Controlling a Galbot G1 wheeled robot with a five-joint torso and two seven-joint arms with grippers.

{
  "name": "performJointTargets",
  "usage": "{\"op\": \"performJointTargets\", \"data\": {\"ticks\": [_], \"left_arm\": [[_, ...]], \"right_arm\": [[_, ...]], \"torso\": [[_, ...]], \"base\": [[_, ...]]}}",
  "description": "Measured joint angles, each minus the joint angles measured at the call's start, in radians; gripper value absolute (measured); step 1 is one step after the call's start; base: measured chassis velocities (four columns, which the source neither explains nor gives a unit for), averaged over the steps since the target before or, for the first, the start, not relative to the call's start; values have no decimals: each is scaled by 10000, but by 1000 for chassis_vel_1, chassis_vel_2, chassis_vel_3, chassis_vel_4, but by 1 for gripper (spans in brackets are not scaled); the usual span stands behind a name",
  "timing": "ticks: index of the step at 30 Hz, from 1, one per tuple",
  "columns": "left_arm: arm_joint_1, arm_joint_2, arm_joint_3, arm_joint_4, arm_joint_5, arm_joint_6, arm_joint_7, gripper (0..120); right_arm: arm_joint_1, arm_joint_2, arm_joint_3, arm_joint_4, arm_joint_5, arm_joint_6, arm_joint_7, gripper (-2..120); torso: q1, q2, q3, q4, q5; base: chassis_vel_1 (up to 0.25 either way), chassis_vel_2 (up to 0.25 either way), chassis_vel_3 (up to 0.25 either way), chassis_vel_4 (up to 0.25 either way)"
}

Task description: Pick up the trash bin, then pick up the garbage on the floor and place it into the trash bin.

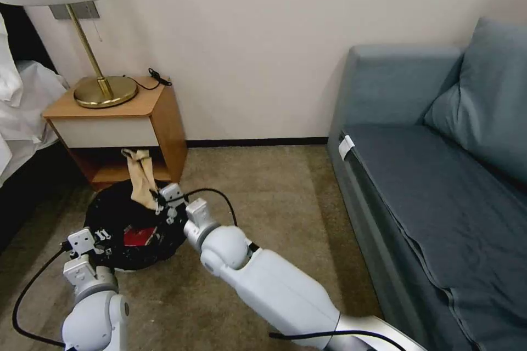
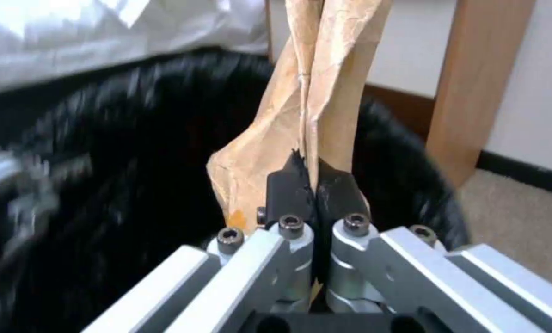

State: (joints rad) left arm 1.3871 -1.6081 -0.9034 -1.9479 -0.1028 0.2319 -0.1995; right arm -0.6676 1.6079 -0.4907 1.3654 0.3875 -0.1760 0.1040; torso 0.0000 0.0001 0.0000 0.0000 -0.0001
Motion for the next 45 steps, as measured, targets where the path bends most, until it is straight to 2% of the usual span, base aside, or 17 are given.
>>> {"op": "performJointTargets", "data": {"ticks": [6, 9, 11, 12, 14, 15, 17, 20, 21, 26, 27, 29, 31, 32, 34, 40, 45], "left_arm": [[33, 0, 115, -5, 35, -1, -24, 4], [17, 0, 116, -5, 35, -1, -26, 4], [-10, 0, 113, 11, 43, -2, -27, 4], [-10, 0, 113, 11, 43, -2, -27, 4], [-11, 0, 116, 30, 46, -2, -28, 4], [-11, 0, 116, 30, 46, -2, -28, 4], [-5, 0, 111, 33, 49, -4, -29, 4], [-5, 0, 92, 53, 49, -5, -29, 4], [-4, 0, 47, 87, 48, -5, -29, 4], [2, 0, 1, 121, 21, -5, -29, 4], [-17, 0, -16, 138, -2, -3, -25, 4], [-39, 0, -23, 147, -21, 7, -14, 4], [-117, 0, -47, 172, -56, 61, 44, 4], [-117, 0, -47, 172, -56, 61, 44, 4], [-210, 0, -76, 232, -103, 105, 152, 4], [-247, 0, -124, 311, -391, 109, 189, 4], [-319, 0, -321, 331, -1073, 82, 209, 4]], "right_arm": [[-236, 0, -183, -444, -645, 29, -152, 0], [-324, 0, -187, -487, -757, 28, -171, 5], [-404, 1, -153, -490, -784, 25, -183, 19], [-404, 1, -153, -490, -784, 25, -183, 19], [-419, 1, -105, -445, -761, 13, -186, 32], [-419, 1, -105, -445, -761, 13, -186, 32], [-417, 1, -86, -390, -738, 9, -186, 42], [-410, 1, -35, -325, -728, 10, -163, 48], [-375, 1, 140, -198, -719, 14, -63, 57], [-172, 3, 741, 190, -668, 9, 129, 68], [-26, 2, 1187, 452, -680, -5, 262, 76], [51, 3, 1516, 642, -746, -18, 354, 80], [163, 3, 2807, 1424, -1325, -109, 648, 92], [163, 3, 2807, 1424, -1325, -109, 648, 92], [-299, -344, 4289, 2382, -2015, -228, 717, 99], [-1968, -1228, 6187, 3521, -2103, -268, 663, 100], [-3051, -1372, 7251, 3987, -2109, 94, 415, 100]], "torso": [[0, -1, 0, 0, 0], [0, -1, 0, 0, 0], [0, -1, 0, 0, 1], [0, -1, 0, 0, 1], [0, -1, 0, 0, 1], [0, -1, 0, 0, 1], [0, -1, 0, 0, 1], [0, -1, 0, 0, 1], [0, -1, 0, 1, 1], [0, -1, 0, 1, 1], [0, -1, 0, 1, 1], [0, -1, 0, 1, 1], [0, -1, 0, 0, 2], [0, -1, 0, 0, 2], [0, -1, -1, 4, 3], [0, -1, 0, -6, 5], [0, -1, 0, -1, 5]], "base": [[0, 0, 0, 0], [0, 0, 0, 0], [0, 0, 0, 0], [0, 0, 0, 0], [0, 0, 0, 0], [0, 0, 0, 0], [0, 0, 0, 0], [0, 0, 0, 0], [0, 0, 0, 0], [0, 0, 0, 0], [0, 0, 0, 0], [0, 0, 0, 0], [0, 0, 0, 0], [0, 0, 0, 0], [0, 0, 0, 0], [0, 0, 0, 0], [0, 0, 0, 0]]}}
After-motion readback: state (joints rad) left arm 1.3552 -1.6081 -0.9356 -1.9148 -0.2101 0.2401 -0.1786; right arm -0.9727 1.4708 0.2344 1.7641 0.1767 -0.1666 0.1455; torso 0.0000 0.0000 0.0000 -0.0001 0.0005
